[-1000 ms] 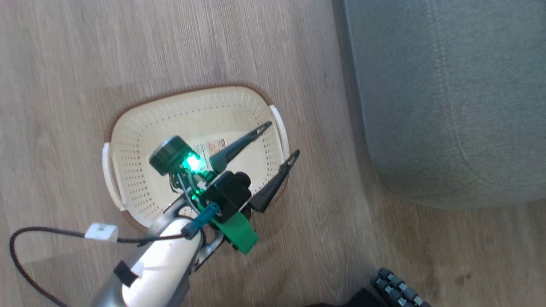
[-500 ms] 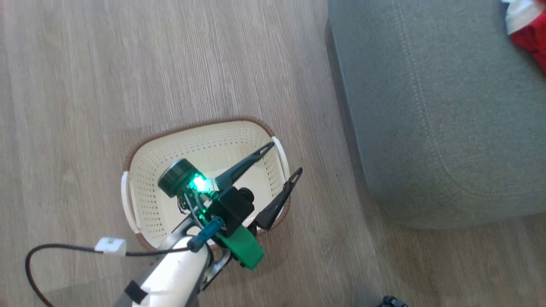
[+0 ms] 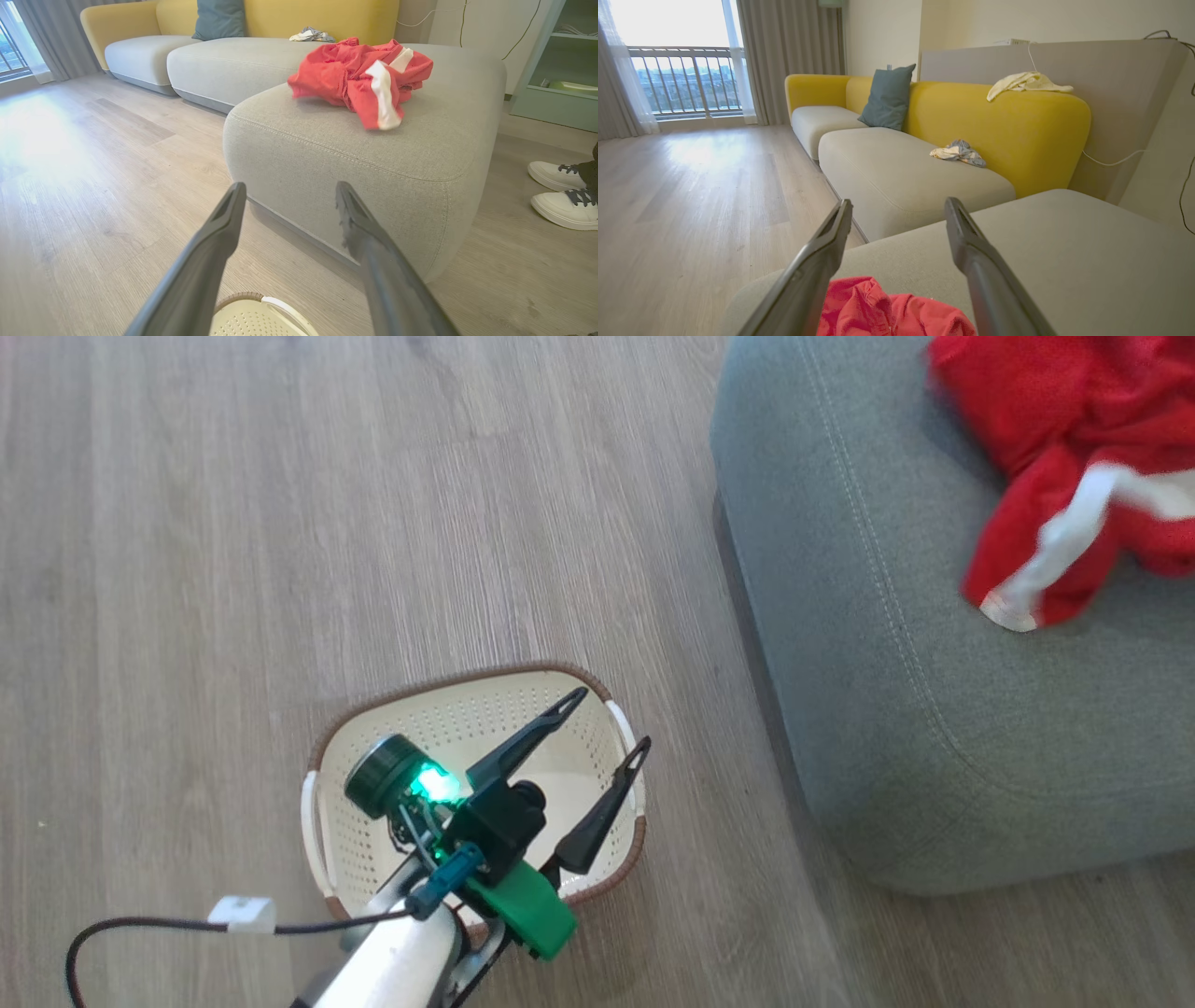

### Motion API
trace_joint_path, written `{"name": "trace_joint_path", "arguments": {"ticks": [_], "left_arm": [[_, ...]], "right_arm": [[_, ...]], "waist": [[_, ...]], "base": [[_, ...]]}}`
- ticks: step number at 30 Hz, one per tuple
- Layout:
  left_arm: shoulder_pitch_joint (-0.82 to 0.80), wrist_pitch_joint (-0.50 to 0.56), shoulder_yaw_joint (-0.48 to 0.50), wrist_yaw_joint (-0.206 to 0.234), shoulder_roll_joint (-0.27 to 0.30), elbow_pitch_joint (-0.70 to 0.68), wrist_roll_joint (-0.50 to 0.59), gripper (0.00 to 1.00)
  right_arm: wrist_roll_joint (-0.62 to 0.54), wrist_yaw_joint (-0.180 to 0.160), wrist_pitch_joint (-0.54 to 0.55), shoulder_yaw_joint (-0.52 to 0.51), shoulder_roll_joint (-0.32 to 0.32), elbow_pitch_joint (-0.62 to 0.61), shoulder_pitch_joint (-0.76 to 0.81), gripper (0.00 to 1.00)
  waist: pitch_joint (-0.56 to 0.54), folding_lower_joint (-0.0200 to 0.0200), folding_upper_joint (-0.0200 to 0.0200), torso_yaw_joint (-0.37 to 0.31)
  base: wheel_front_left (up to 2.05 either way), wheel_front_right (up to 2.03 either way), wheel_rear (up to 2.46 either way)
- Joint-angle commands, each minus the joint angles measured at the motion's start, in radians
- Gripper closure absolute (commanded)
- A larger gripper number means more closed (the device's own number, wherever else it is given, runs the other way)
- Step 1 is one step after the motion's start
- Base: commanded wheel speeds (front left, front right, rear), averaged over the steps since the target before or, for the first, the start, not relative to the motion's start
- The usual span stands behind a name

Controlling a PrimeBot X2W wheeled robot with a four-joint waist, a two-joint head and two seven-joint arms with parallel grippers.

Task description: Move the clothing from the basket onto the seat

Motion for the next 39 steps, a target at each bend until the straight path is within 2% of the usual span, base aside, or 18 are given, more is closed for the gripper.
{"name": "trace_joint_path", "arguments": {"ticks": [1, 6, 12, 13, 16, 20, 22, 26, 32, 39], "left_arm": [[-0.013, -0.005, 0.043, 0.008, -0.004, -0.033, -0.002, 0.00], [0.000, -0.005, 0.056, 0.008, -0.008, -0.040, 0.001, 0.00], [0.015, -0.005, 0.078, 0.018, -0.016, -0.062, 0.003, 0.00], [0.022, -0.005, 0.090, 0.026, -0.020, -0.071, 0.000, 0.00], [0.032, -0.005, 0.117, 0.045, -0.027, -0.087, -0.009, 0.00], [0.042, -0.005, 0.180, 0.104, -0.036, -0.104, -0.012, 0.00], [0.050, -0.005, 0.214, 0.133, -0.041, -0.117, -0.022, 0.00], [0.065, -0.005, 0.283, 0.189, -0.048, -0.144, -0.040, 0.00], [0.096, -0.005, 0.359, 0.257, -0.052, -0.162, -0.053, 0.00], [0.119, -0.005, 0.379, 0.273, -0.052, -0.174, -0.107, 0.00]], "right_arm": [[0.040, 0.000, -0.010, 0.044, -0.013, -0.060, 0.030, 0.00], [0.155, 0.000, -0.008, 0.137, -0.034, -0.165, 0.088, 0.00], [0.344, 0.000, -0.004, 0.251, -0.067, -0.399, 0.203, 0.00], [0.410, 0.000, -0.004, 0.291, -0.077, -0.496, 0.262, 0.00], [0.507, 0.000, -0.004, 0.346, -0.099, -0.645, 0.372, 0.00], [0.590, 0.000, -0.007, 0.385, -0.115, -0.801, 0.516, 0.00], [0.622, 0.000, -0.009, 0.390, -0.101, -0.860, 0.579, 0.00], [0.620, 0.000, -0.011, 0.427, -0.071, -0.952, 0.694, 0.00], [0.585, 0.000, -0.012, 0.393, 0.034, -1.035, 0.825, 0.00], [0.470, 0.000, -0.012, 0.364, 0.138, -1.073, 0.935, 0.00]], "waist": [[-0.021, 0.0001, -0.0001, 0.008], [-0.041, 0.0001, -0.0001, 0.018], [-0.072, 0.0001, -0.0001, 0.050], [-0.085, 0.0001, -0.0001, 0.066], [-0.101, 0.0001, -0.0001, 0.094], [-0.114, 0.0001, -0.0001, 0.134], [-0.123, 0.0001, -0.0001, 0.155], [-0.138, 0.0001, -0.0001, 0.198], [-0.153, 0.0001, -0.0001, 0.252], [-0.158, 0.0001, -0.0001, 0.297]], "base": [[0.00, 0.00, 0.00], [0.00, 0.00, 0.00], [0.00, 0.00, 0.00], [0.00, 0.00, 0.00], [0.00, 0.00, 0.00], [0.00, 0.00, 0.00], [0.00, 0.00, 0.00], [0.00, 0.00, 0.00], [0.00, 0.00, 0.00], [0.00, 0.00, 0.00]]}}
